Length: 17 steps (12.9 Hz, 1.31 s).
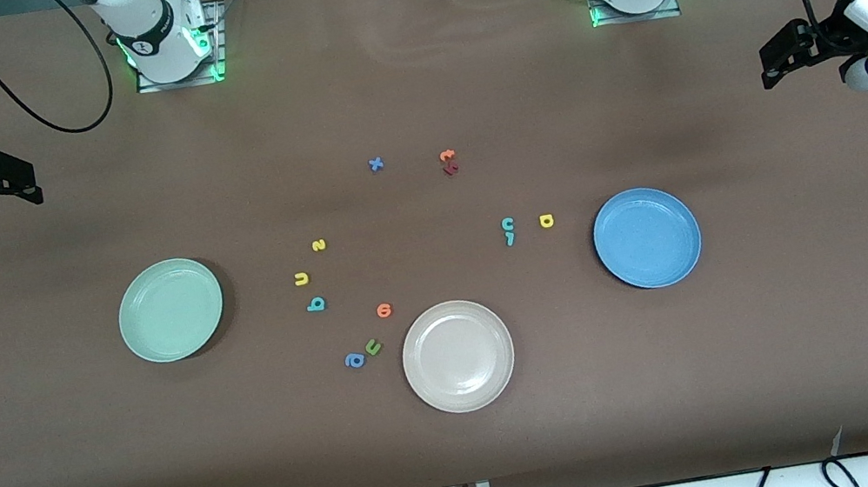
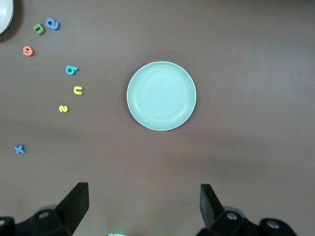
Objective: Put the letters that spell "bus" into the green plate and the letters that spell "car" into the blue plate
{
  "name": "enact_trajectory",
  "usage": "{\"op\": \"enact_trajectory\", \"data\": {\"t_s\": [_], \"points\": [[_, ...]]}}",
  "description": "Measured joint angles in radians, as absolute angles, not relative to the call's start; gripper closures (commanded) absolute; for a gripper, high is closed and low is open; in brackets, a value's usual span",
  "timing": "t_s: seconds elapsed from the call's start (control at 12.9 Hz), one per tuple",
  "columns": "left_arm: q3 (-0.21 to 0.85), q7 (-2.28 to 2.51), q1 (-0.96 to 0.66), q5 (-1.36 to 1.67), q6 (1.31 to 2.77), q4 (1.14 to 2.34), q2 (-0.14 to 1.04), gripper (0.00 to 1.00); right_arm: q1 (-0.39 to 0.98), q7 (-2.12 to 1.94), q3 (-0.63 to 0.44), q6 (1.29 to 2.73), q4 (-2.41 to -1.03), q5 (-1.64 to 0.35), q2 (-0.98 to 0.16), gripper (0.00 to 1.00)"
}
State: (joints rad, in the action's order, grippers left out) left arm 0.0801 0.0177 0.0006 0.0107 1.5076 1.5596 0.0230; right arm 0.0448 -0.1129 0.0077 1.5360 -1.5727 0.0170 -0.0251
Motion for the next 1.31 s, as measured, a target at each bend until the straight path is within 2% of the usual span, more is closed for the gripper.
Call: {"op": "enact_trajectory", "data": {"t_s": [1.31], "points": [[0.08, 0.018, 0.001, 0.011, 1.507, 1.56, 0.023, 0.0, 0.046, -0.11, 0.014, 1.522, -1.573, 0.021, -0.029, 0.0]]}}
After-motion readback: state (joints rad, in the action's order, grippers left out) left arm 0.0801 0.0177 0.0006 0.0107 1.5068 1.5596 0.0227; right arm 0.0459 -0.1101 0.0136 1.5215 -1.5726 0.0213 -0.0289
